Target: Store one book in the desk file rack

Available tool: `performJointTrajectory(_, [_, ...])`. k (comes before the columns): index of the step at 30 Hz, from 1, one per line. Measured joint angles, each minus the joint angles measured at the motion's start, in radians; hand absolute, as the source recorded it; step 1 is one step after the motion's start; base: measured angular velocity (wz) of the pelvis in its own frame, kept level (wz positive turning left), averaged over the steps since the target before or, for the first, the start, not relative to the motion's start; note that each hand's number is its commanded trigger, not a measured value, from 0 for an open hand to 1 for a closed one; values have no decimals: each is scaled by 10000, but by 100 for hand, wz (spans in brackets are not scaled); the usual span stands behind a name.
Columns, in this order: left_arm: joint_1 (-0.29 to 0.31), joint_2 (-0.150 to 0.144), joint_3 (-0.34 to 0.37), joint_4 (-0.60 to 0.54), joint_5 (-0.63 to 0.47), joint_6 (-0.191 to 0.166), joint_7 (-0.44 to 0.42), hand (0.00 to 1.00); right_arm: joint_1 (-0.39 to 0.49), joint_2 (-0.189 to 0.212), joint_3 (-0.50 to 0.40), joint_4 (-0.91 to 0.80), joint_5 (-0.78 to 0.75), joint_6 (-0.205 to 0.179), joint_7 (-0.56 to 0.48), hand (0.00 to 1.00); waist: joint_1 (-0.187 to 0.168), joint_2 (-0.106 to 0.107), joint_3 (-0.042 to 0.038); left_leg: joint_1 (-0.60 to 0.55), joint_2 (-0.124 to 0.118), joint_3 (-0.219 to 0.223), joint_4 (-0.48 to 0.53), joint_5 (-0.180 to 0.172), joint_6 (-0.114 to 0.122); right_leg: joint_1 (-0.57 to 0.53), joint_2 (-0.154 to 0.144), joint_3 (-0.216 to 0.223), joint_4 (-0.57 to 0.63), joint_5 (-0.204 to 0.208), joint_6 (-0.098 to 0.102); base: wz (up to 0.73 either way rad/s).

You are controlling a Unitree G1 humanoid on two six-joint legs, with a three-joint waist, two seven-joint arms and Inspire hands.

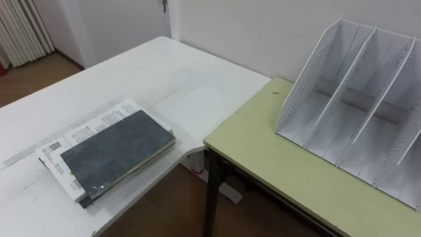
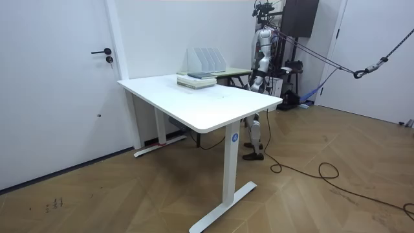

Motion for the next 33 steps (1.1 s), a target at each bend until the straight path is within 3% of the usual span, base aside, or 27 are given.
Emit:
performJointTrajectory(17, [82,3,503,270,-415,33,-11,0,39,-6,-21,83,17,40,99,0,50,-82,1,85,0,-25,-10,-2,-2,76,-2,5,8,-7,-3,0])
performJointTrajectory(26, [-2,38,185,139,-344,76,-17,0,-16,-15,12,79,35,20,235,0,29,-25,0,162,16,18,-32,-33,-23,117,43,176,-1,-9,-6,-1])
performJointTrajectory(30, [-153,68,-71,21,349,70,-45,0,-34,-37,40,84,-62,-17,270,0,12,2,-2,160,14,43,-47,-32,-23,97,49,265,19,-7,-7,-3])
performJointTrajectory(33, [-254,105,-652,-412,1525,71,-34,0,-156,-52,226,116,-70,-24,270,0,-102,-3,-2,153,-1,66,-40,-31,-21,97,44,288,18,-7,-7,0])
